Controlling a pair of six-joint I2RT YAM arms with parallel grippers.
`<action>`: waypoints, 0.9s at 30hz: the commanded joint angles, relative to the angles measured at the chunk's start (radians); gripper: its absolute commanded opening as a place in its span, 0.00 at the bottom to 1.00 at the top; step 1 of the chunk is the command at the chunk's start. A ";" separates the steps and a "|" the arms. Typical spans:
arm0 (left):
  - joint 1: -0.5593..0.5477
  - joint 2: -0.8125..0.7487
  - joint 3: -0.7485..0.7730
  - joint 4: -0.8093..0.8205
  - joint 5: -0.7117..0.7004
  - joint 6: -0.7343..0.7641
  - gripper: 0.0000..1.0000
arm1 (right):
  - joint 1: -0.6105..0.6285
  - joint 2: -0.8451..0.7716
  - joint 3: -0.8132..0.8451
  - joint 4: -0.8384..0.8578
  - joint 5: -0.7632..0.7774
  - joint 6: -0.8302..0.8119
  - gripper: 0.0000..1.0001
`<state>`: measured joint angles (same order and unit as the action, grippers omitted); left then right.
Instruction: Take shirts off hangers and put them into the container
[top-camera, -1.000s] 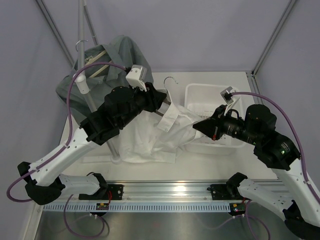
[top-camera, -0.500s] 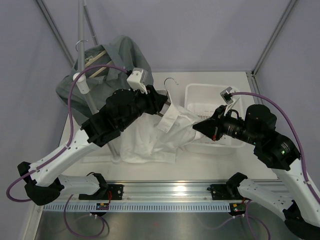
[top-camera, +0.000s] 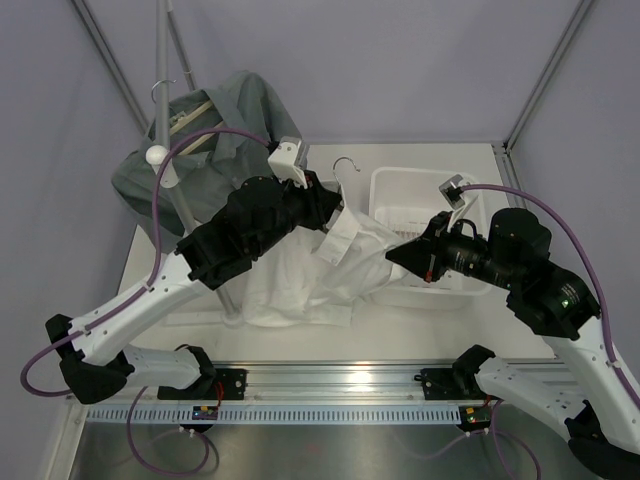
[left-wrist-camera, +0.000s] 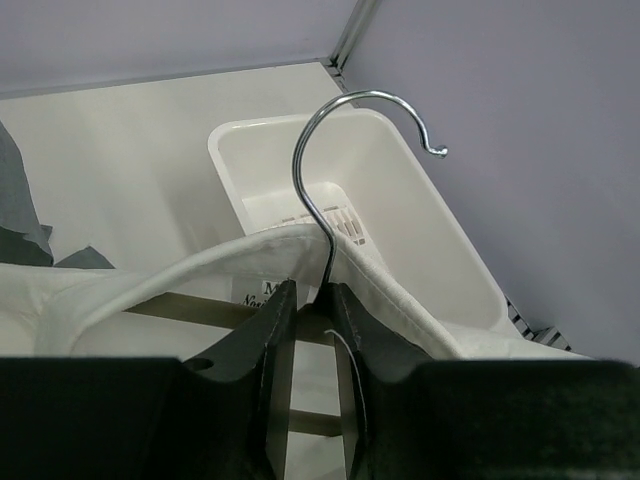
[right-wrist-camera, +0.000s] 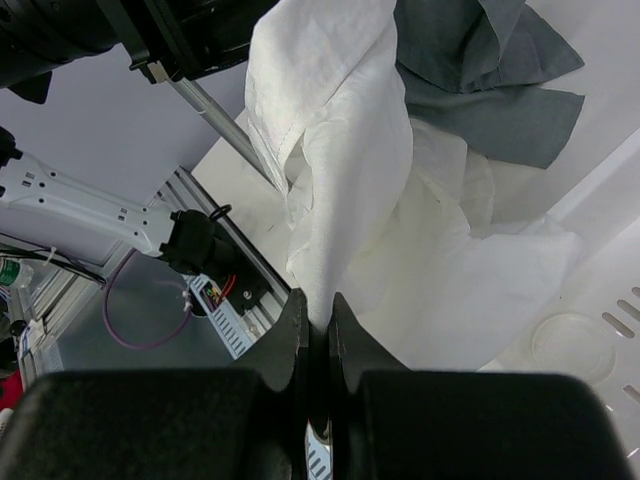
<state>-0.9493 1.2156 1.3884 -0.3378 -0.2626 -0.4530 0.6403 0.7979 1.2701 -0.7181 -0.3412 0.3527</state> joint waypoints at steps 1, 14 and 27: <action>-0.009 0.028 0.031 0.016 0.020 -0.007 0.22 | 0.001 -0.012 0.058 0.094 -0.087 -0.006 0.00; -0.011 0.021 0.034 0.023 0.077 -0.009 0.47 | 0.001 -0.026 0.068 0.063 -0.097 -0.034 0.00; -0.014 -0.011 0.014 -0.009 0.026 -0.016 0.00 | 0.001 -0.042 0.061 0.071 -0.111 -0.024 0.00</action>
<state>-0.9569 1.2205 1.3926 -0.3504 -0.2169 -0.4538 0.6392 0.7753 1.2808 -0.7536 -0.4026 0.3328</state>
